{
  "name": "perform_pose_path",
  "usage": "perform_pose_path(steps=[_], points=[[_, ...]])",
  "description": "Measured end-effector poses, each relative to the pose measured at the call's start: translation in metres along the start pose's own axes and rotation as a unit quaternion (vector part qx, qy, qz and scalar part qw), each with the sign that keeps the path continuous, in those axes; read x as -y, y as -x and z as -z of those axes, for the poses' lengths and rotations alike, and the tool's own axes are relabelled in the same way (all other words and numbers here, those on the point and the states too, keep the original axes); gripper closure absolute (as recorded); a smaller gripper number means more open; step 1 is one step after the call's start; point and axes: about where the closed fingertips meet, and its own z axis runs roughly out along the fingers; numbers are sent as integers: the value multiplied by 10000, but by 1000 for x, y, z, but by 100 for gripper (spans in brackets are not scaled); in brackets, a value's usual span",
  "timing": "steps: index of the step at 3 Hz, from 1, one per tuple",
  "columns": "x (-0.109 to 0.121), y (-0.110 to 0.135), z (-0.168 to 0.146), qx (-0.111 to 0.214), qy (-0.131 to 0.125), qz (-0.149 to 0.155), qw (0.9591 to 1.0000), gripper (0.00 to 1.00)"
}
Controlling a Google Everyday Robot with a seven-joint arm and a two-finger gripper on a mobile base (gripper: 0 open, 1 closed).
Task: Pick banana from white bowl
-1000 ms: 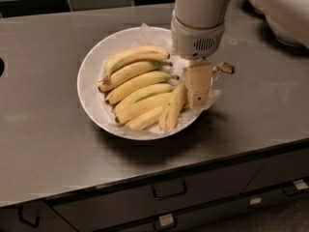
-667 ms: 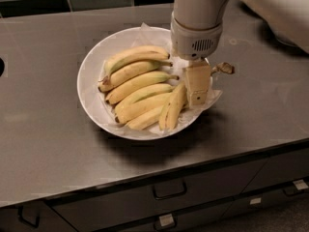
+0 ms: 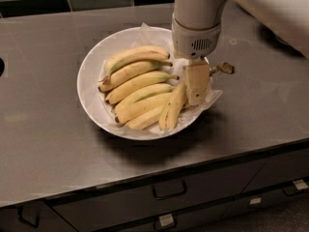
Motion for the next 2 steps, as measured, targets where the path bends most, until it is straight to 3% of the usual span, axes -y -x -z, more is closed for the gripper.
perform_pose_path(steps=[2], points=[[-2, -3, -9, -92, 170, 62, 9998, 25]])
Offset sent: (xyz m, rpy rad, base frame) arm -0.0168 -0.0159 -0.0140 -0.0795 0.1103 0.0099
